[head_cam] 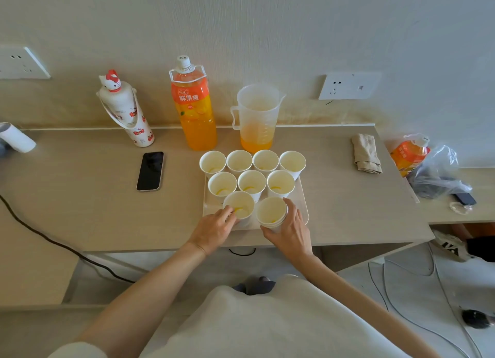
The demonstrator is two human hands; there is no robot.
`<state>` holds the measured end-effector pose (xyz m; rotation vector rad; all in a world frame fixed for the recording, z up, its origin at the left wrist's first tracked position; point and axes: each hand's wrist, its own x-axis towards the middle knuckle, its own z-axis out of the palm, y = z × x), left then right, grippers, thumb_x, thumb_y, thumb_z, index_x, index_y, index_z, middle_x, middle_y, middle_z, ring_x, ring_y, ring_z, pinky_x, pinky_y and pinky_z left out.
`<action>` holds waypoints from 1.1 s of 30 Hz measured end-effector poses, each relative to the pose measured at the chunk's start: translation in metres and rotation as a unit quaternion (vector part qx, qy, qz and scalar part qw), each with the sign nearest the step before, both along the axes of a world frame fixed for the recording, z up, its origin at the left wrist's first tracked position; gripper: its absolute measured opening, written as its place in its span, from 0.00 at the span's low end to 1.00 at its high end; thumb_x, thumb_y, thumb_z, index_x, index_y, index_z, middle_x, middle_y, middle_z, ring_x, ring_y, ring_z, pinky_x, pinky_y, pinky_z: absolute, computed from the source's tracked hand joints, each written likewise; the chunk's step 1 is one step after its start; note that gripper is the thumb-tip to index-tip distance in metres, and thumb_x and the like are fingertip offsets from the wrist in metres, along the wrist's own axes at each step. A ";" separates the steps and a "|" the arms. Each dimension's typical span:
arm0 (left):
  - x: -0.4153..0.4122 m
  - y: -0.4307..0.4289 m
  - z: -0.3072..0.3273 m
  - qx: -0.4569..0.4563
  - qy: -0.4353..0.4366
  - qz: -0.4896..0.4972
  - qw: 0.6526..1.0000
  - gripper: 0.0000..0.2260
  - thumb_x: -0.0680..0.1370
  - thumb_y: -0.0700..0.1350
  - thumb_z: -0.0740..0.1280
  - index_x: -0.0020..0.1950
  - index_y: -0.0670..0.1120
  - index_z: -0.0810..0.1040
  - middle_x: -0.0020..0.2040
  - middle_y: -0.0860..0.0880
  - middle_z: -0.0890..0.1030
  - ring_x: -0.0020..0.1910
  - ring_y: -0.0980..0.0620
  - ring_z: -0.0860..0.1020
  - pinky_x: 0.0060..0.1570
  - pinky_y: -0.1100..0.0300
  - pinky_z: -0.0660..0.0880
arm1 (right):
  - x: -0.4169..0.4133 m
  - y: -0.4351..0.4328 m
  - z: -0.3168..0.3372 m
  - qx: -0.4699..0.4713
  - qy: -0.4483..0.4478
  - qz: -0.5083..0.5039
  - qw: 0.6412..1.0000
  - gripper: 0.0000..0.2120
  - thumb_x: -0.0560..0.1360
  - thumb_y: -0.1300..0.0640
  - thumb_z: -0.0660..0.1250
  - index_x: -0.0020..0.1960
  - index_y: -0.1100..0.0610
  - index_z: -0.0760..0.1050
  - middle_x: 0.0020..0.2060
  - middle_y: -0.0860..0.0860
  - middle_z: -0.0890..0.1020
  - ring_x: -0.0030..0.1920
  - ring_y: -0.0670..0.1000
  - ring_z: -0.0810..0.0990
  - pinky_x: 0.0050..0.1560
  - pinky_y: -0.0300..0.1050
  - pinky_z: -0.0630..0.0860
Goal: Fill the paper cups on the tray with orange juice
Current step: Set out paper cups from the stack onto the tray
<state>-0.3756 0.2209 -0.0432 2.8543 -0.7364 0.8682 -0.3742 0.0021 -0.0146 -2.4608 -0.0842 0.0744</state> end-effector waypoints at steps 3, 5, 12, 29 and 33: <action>0.002 -0.001 -0.001 -0.001 0.005 -0.002 1.000 0.14 0.78 0.46 0.62 0.36 0.42 0.77 0.38 0.47 0.77 0.26 0.51 0.73 0.19 0.61 0.66 | 0.001 0.000 0.000 0.002 -0.001 0.000 1.000 0.41 0.68 0.44 0.76 0.72 0.56 0.60 0.62 0.53 0.73 0.59 0.55 0.75 0.47 0.54 0.79; 0.002 -0.001 -0.003 0.003 0.012 -0.003 1.000 0.14 0.78 0.46 0.61 0.36 0.41 0.78 0.39 0.47 0.77 0.26 0.51 0.74 0.18 0.61 0.67 | 0.001 -0.001 0.000 0.002 -0.003 0.001 1.000 0.41 0.68 0.44 0.76 0.72 0.56 0.60 0.62 0.53 0.73 0.60 0.55 0.75 0.47 0.54 0.79; 0.002 -0.001 -0.013 0.013 0.025 -0.006 1.000 0.12 0.76 0.45 0.62 0.37 0.41 0.79 0.44 0.46 0.81 0.28 0.50 0.78 0.17 0.61 0.67 | 0.002 -0.005 0.000 0.003 -0.006 0.001 1.000 0.42 0.68 0.44 0.76 0.73 0.57 0.60 0.62 0.54 0.74 0.60 0.55 0.75 0.47 0.55 0.79; 0.015 -0.064 0.023 -0.072 0.042 -0.119 0.989 0.04 0.77 0.39 0.66 0.42 0.41 0.77 0.41 0.47 0.77 0.27 0.50 0.72 0.20 0.58 0.70 | 0.006 -0.005 0.004 -0.007 -0.014 -0.018 1.000 0.37 0.68 0.42 0.74 0.70 0.55 0.64 0.57 0.50 0.76 0.57 0.51 0.76 0.46 0.47 0.76; 0.016 -0.071 0.025 -0.059 0.067 -0.098 0.991 0.09 0.78 0.41 0.61 0.40 0.40 0.76 0.42 0.46 0.76 0.22 0.49 0.69 0.15 0.59 0.65 | 0.004 -0.007 0.003 -0.008 -0.032 -0.033 0.999 0.36 0.67 0.41 0.74 0.68 0.55 0.66 0.56 0.49 0.77 0.55 0.51 0.76 0.46 0.47 0.76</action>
